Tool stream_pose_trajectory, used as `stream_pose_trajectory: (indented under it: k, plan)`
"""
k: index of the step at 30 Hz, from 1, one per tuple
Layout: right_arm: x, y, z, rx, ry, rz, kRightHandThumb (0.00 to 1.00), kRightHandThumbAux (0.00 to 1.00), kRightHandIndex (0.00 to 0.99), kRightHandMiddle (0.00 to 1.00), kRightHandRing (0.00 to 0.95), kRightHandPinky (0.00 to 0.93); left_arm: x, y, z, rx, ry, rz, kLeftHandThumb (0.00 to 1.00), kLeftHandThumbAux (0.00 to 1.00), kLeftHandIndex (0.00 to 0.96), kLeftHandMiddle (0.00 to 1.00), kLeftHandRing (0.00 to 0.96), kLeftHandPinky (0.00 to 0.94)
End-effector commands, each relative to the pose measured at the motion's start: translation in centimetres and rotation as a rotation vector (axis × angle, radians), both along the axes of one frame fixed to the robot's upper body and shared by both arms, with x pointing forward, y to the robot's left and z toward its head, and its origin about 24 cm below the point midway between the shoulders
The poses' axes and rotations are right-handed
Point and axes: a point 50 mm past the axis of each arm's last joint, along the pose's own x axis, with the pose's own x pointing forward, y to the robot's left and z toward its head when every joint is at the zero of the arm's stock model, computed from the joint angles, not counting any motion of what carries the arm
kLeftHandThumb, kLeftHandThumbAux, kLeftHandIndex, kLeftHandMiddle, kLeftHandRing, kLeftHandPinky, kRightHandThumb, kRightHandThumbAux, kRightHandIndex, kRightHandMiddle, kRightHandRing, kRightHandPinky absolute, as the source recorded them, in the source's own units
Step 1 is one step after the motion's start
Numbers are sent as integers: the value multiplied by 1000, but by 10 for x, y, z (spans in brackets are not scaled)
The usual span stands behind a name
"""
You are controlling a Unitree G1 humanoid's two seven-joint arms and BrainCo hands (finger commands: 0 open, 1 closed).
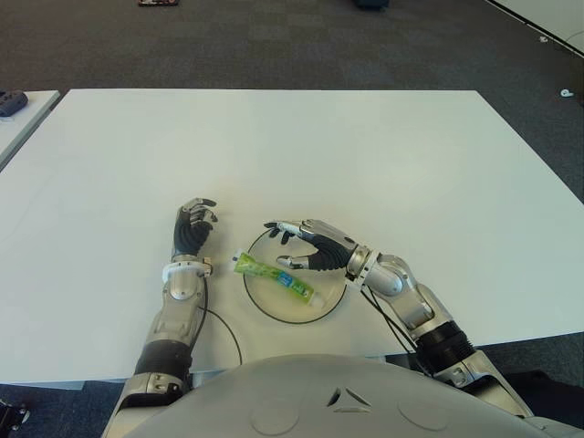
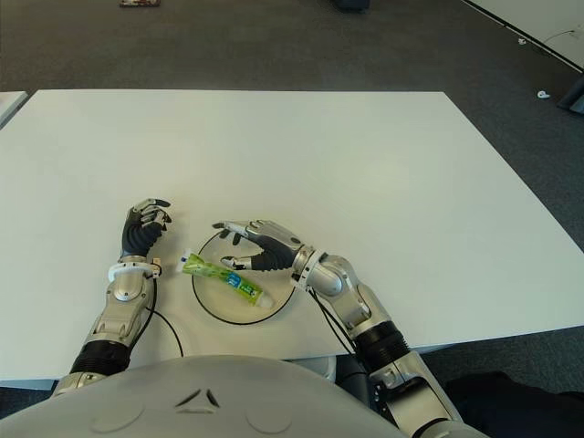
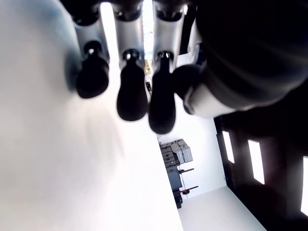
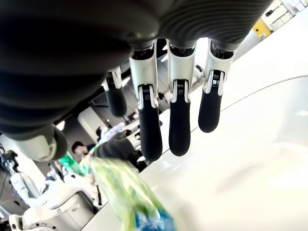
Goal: Put the toothpaste on the table into the plate.
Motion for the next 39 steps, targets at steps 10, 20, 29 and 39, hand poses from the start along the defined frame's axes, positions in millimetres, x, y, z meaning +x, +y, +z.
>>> stream_pose_trajectory:
  k: [10, 20, 29, 39]
  plan:
    - [-3, -2, 5, 48, 20, -80, 460, 145, 0, 0, 0, 5, -5, -1, -12, -6, 65, -6, 707, 718, 435, 710, 717, 710]
    - [-5, -4, 9, 61, 17, -99, 490, 118, 0, 0, 0, 0, -5, -1, -12, -2, 62, -4, 707, 718, 434, 708, 716, 704]
    - [-7, -12, 20, 187, 29, -157, 480, 132, 0, 0, 0, 0, -4, -1, -12, 0, 66, -5, 707, 719, 434, 707, 715, 704]
    - [7, -29, 13, 476, -9, -376, 164, 155, 0, 0, 0, 5, -5, -1, -13, -15, 64, -2, 707, 719, 435, 704, 710, 698]
